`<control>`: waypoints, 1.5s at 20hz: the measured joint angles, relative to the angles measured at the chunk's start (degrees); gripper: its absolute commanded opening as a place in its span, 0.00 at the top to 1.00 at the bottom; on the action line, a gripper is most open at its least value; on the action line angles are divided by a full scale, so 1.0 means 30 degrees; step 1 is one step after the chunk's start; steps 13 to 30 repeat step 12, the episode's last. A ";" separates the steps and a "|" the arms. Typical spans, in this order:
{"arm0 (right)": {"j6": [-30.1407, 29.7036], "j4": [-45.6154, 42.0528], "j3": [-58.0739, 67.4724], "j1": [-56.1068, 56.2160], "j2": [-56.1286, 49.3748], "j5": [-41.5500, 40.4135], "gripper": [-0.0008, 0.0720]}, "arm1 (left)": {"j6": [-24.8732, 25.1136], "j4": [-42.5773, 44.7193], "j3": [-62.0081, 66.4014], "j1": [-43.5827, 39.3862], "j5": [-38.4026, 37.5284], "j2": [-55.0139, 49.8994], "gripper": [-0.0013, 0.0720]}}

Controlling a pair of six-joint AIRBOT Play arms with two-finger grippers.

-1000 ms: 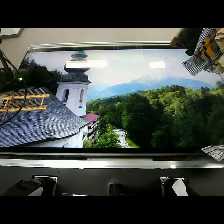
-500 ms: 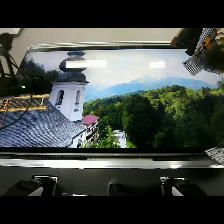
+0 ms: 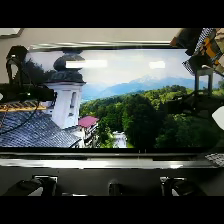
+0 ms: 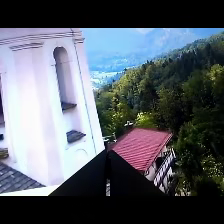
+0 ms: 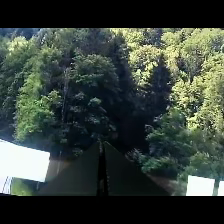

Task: Fold the clothes and pants, and hang the long-sleeved shirts on hangers.

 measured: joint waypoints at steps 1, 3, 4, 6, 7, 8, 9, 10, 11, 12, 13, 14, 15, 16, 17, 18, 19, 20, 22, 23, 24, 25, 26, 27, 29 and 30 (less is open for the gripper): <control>0.0051 0.0000 -0.0124 0.0029 0.0051 -0.0044 0.94 | 0.0000 0.0058 -0.0022 0.0000 -0.0015 0.0007 0.94; 0.0080 0.0000 -0.0270 0.0073 0.0117 -0.0044 0.94 | 0.0007 0.0146 -0.0044 0.0000 -0.0022 0.0007 0.94; 0.0124 0.0000 -0.0321 0.0087 0.0131 -0.0044 0.94 | 0.0022 0.0168 -0.0051 0.0000 -0.0015 0.0007 0.94; 0.0124 -0.0007 -0.0372 0.0095 0.0153 -0.0044 0.94 | 0.0044 0.0219 -0.0051 0.0000 -0.0015 0.0007 0.94; 0.0124 -0.0007 -0.0386 0.0095 0.0160 -0.0044 0.94 | 0.0058 0.0226 -0.0051 0.0000 -0.0015 0.0007 0.94; 0.0124 -0.0007 -0.0393 0.0095 0.0160 -0.0044 0.94 | 0.0058 0.0233 -0.0051 0.0000 -0.0015 0.0007 0.94; 0.0124 -0.0007 -0.0408 0.0095 0.0168 -0.0044 0.94 | 0.0058 0.0233 -0.0051 0.0000 -0.0022 0.0007 0.94; 0.0124 -0.0007 -0.0408 0.0095 0.0168 -0.0044 0.94 | 0.0058 0.0240 -0.0051 0.0000 -0.0015 0.0007 0.94; 0.0124 -0.0007 -0.0415 0.0095 0.0168 -0.0044 0.94 | 0.0058 0.0240 -0.0051 0.0000 -0.0015 0.0007 0.94; 0.0131 -0.0007 -0.0415 0.0095 0.0168 -0.0044 0.94 | 0.0058 0.0240 -0.0051 0.0000 -0.0015 0.0007 0.94; 0.0131 -0.0007 -0.0415 0.0095 0.0168 -0.0044 0.94 | 0.0058 0.0240 -0.0051 0.0000 -0.0015 0.0007 0.94; 0.0131 -0.0007 -0.0415 0.0095 0.0168 -0.0044 0.94 | 0.0058 0.0240 -0.0051 0.0000 -0.0015 0.0007 0.94; 0.0131 -0.0007 -0.0415 0.0095 0.0168 -0.0044 0.94 | 0.0058 0.0240 -0.0051 0.0000 -0.0015 0.0007 0.94; 0.0131 -0.0007 -0.0415 0.0095 0.0168 -0.0044 0.94 | 0.0058 0.0240 -0.0051 0.0000 -0.0015 0.0007 0.94; 0.0131 -0.0007 -0.0415 0.0095 0.0168 -0.0044 0.94 | 0.0058 0.0240 -0.0051 0.0000 -0.0015 0.0007 0.94; 0.0131 -0.0007 -0.0415 0.0095 0.0168 -0.0044 0.94 | 0.0058 0.0240 -0.0051 0.0000 -0.0015 0.0007 0.94; 0.0131 -0.0007 -0.0415 0.0095 0.0168 -0.0044 0.94 | 0.0058 0.0240 -0.0051 0.0000 -0.0015 0.0007 0.94; 0.0131 -0.0007 -0.0415 0.0095 0.0168 -0.0044 0.94 | 0.0058 0.0240 -0.0051 0.0000 -0.0015 0.0007 0.94; 0.0131 -0.0007 -0.0415 0.0095 0.0168 -0.0044 0.94 | 0.0058 0.0240 -0.0051 0.0000 -0.0015 0.0007 0.94; 0.0131 -0.0007 -0.0415 0.0095 0.0168 -0.0044 0.94 | 0.0058 0.0240 -0.0051 0.0000 -0.0015 0.0007 0.94; 0.0131 -0.0007 -0.0415 0.0095 0.0168 -0.0044 0.94 | 0.0058 0.0240 -0.0051 0.0000 -0.0015 0.0007 0.94; 0.0131 -0.0007 -0.0415 0.0095 0.0168 -0.0044 0.94 | 0.0058 0.0240 -0.0051 0.0000 -0.0015 0.0007 0.94; 0.0131 -0.0007 -0.0415 0.0095 0.0168 -0.0044 0.94 | 0.0058 0.0240 -0.0051 0.0000 -0.0015 0.0007 0.94; 0.0131 -0.0007 -0.0415 0.0095 0.0168 -0.0044 0.94 | 0.0058 0.0240 -0.0051 0.0000 -0.0015 0.0007 0.94; 0.0131 -0.0007 -0.0415 0.0095 0.0168 -0.0044 0.94 | 0.0058 0.0240 -0.0051 0.0000 -0.0015 0.0007 0.94; 0.0131 -0.0007 -0.0415 0.0095 0.0168 -0.0044 0.94 | 0.0058 0.0240 -0.0051 0.0000 -0.0015 0.0007 0.94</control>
